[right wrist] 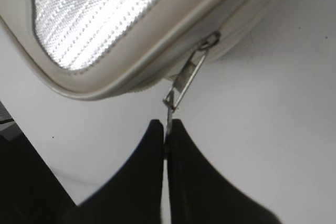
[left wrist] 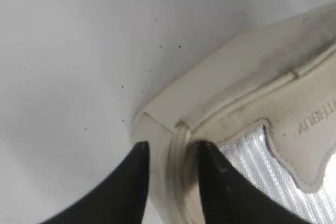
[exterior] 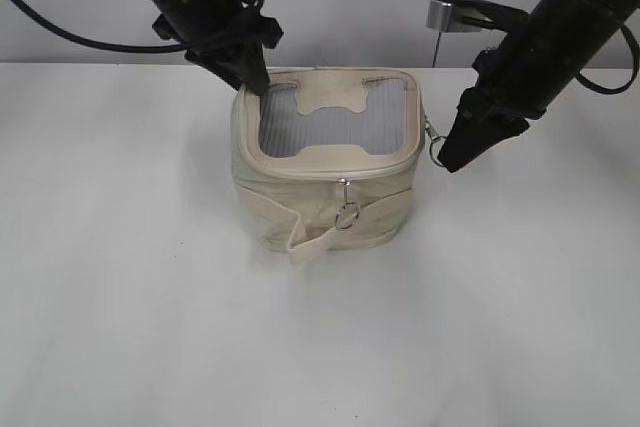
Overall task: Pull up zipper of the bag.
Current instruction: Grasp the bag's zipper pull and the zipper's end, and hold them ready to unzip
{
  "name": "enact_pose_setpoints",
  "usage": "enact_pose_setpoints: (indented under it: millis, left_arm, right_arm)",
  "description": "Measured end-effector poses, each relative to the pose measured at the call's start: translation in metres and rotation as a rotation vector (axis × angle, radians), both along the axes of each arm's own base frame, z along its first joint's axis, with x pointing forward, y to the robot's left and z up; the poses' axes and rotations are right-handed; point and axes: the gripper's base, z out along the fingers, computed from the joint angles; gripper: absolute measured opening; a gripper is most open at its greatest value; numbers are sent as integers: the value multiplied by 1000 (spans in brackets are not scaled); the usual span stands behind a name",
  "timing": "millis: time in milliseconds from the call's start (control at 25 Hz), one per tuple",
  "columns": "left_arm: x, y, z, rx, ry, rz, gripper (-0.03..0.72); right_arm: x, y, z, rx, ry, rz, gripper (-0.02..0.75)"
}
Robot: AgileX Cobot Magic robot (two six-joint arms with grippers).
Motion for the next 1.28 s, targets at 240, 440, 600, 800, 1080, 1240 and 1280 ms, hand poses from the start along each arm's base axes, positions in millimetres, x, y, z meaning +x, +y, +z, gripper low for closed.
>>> enact_pose_setpoints:
  millis: [240,440,600,800,1080,1240,1280]
  left_arm:
    - [17,-6,46,-61,-175,1,370]
    - [23,-19,54,-143,-228,-91,376]
    - [23,-39,39,-158,-279,-254,385]
    - [15,-71,31,-178,-377,-402,419]
    - [2,-99,7,-166,-337,-499,428]
    - [2,-104,-3,-156,-325,-523,452]
    - [2,-104,-5,-155,-322,-524,466]
  right_arm:
    - [-1,1,1,14,16,0,8]
    - [-2,2,1,22,20,-2,8]
    - [-2,2,1,27,22,-4,8]
    - [-2,2,1,27,22,-4,8]
    - [-2,2,1,28,24,-4,8]
    - [-2,2,1,28,25,-4,8]
    - [-2,2,1,28,25,-4,8]
